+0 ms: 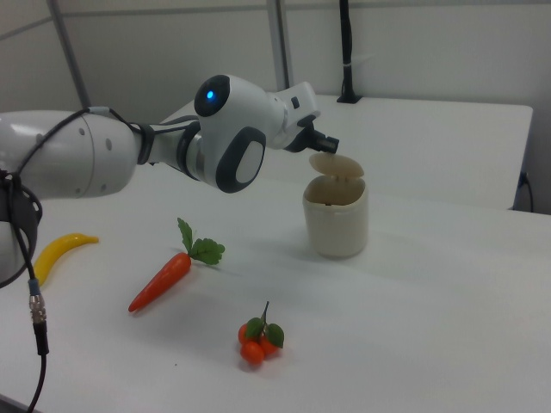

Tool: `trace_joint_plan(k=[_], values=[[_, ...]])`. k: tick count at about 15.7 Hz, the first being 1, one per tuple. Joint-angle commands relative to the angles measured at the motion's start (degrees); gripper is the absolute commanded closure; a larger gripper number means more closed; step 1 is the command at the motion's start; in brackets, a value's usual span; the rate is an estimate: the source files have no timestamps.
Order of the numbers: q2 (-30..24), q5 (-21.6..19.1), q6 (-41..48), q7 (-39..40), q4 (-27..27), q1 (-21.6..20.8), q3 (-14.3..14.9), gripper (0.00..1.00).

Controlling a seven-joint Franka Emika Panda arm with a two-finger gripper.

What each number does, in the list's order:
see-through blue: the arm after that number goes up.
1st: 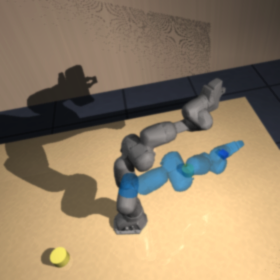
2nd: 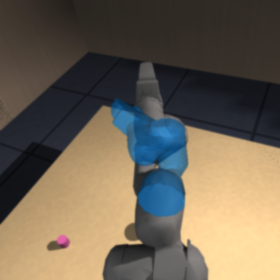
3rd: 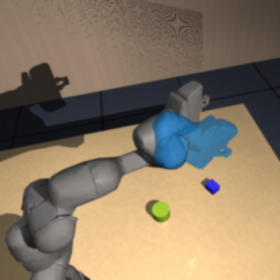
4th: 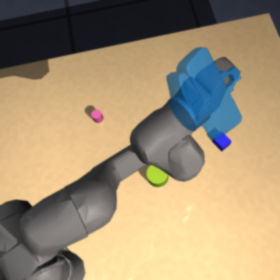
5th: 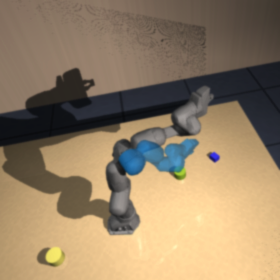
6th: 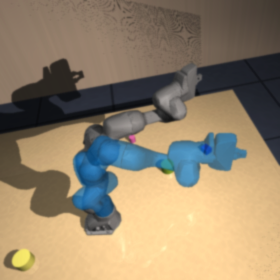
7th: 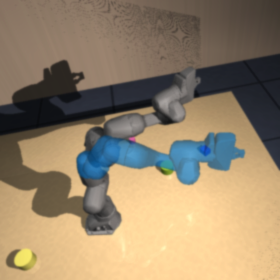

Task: Close garbage bin
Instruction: 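Push the raised lid down onto the bin rim with the gripper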

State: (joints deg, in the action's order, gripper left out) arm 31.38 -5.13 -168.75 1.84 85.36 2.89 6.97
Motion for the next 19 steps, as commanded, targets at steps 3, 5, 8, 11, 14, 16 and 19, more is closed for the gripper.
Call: trace_joint_plan(k=[3,5,8,11,14,16,19], values=[[-5.54,2.41,8.96,1.14,6.05,0.54,-0.29,1.0],[-5.36,2.41,10.37,1.67,6.14,0.54,-0.29,1.0],[-4.92,2.41,11.34,2.99,6.31,0.98,-0.38,1.0],[-4.84,2.41,11.43,3.51,7.36,1.15,-0.29,1.0],[-4.75,2.41,11.43,4.4,9.03,1.15,-0.38,1.0],[-4.14,2.41,11.43,4.4,9.21,1.24,-0.3,1.0],[-3.34,2.5,11.43,4.4,9.21,1.24,-0.38,1.0]])
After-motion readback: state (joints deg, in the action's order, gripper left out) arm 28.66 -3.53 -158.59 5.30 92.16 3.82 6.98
